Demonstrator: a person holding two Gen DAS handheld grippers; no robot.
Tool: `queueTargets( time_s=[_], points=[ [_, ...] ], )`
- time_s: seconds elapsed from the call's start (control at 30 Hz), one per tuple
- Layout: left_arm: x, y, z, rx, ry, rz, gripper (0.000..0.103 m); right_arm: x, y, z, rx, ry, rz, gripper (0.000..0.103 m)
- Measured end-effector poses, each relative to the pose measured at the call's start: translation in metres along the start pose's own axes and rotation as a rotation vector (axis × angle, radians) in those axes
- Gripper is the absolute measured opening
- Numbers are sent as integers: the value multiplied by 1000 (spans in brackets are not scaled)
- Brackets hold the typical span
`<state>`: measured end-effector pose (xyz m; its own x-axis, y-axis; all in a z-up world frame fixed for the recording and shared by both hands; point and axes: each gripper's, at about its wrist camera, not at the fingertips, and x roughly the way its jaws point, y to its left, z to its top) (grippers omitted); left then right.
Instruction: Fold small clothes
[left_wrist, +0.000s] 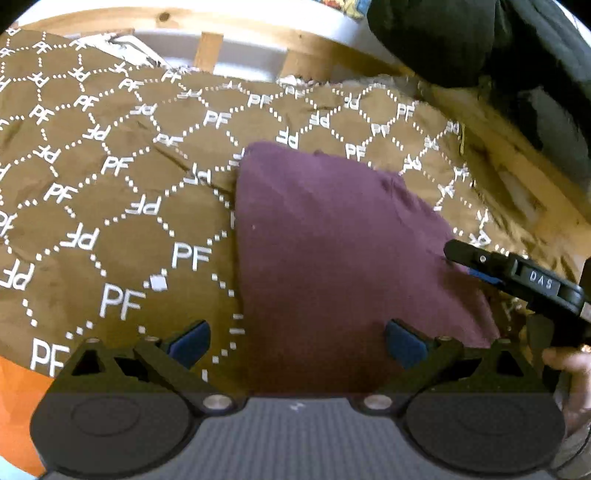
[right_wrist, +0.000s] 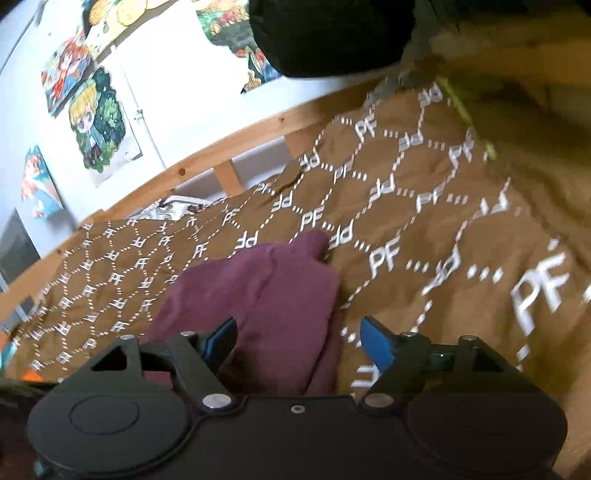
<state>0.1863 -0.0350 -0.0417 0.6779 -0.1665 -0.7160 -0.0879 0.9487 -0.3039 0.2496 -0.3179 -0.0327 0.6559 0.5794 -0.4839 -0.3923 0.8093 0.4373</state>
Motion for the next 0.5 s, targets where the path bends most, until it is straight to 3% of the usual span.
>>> queueTargets(
  time_s=[0.1,0.23,0.5],
  points=[
    [7,-2,-5,0,27,40,103,6,-2,-6,-2,28,-10,74],
    [11,-2,-5,-33,66,59,103,8,-6,-7,14,34,5,63],
    [13,-2,0,-36,102,58,103,9,-6,-9,17,36,0,63]
  ],
)
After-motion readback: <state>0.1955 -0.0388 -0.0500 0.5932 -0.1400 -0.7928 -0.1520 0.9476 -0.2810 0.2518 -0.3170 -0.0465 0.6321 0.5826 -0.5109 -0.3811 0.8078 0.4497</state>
